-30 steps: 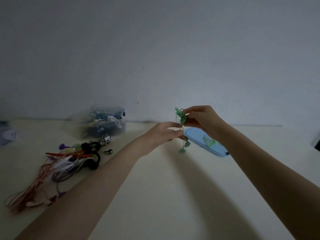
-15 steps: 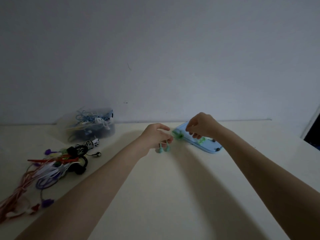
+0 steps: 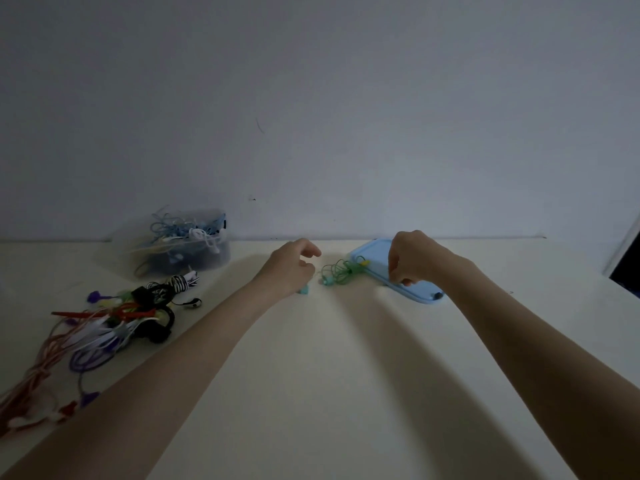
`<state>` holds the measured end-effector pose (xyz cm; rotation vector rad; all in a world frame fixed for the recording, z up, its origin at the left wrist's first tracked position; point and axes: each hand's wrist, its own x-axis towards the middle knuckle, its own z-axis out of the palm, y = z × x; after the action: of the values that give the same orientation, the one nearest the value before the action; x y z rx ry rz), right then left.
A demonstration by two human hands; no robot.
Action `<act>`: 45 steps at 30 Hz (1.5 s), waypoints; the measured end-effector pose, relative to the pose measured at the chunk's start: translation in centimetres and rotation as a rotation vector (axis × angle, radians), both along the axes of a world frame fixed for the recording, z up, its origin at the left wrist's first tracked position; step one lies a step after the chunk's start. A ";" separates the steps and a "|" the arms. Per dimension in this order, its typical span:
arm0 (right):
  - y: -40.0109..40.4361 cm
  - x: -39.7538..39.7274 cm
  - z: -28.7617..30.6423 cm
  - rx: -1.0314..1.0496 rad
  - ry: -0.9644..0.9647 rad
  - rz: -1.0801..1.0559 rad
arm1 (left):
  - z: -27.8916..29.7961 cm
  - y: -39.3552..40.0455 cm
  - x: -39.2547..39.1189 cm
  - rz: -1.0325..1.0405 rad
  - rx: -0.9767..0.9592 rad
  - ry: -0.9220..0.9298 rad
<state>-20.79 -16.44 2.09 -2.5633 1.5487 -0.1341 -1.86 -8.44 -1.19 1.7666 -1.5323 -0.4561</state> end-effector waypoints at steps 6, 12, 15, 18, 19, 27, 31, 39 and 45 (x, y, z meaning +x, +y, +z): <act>1.7 2.3 0.6 0.010 -0.401 0.165 | 0.1 1.5 1.6 -0.207 0.145 -0.347; 2.8 4.6 -3.2 0.454 -0.906 0.127 | -1.0 1.0 2.0 -0.203 0.031 -0.323; 2.7 4.5 -4.3 0.529 -1.017 0.081 | -1.1 0.7 1.8 -0.124 -0.117 -0.129; 2.2 4.4 -5.1 0.586 -1.148 0.063 | -1.4 0.0 1.1 -0.035 -0.165 0.094; 2.1 4.4 -5.2 0.600 -1.187 0.070 | -1.7 -0.3 0.9 -0.023 -0.171 0.178; 1.3 4.7 -5.9 0.726 -1.440 0.087 | -2.5 -1.0 0.6 -0.161 -0.186 0.797; 1.3 4.6 -5.7 0.778 -1.547 0.087 | -2.6 -0.8 0.9 -0.196 -0.161 0.899; 1.9 4.3 -5.4 0.771 -1.583 0.099 | -2.5 -0.6 1.1 -0.216 -0.112 1.036; 2.0 4.4 -5.4 0.761 -1.539 0.109 | -2.6 -0.5 0.9 -0.195 -0.124 0.928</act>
<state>-16.43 -14.46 -3.35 -1.1802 0.5854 -0.9664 -1.00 -8.93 -3.77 1.0436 -1.0120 -1.0677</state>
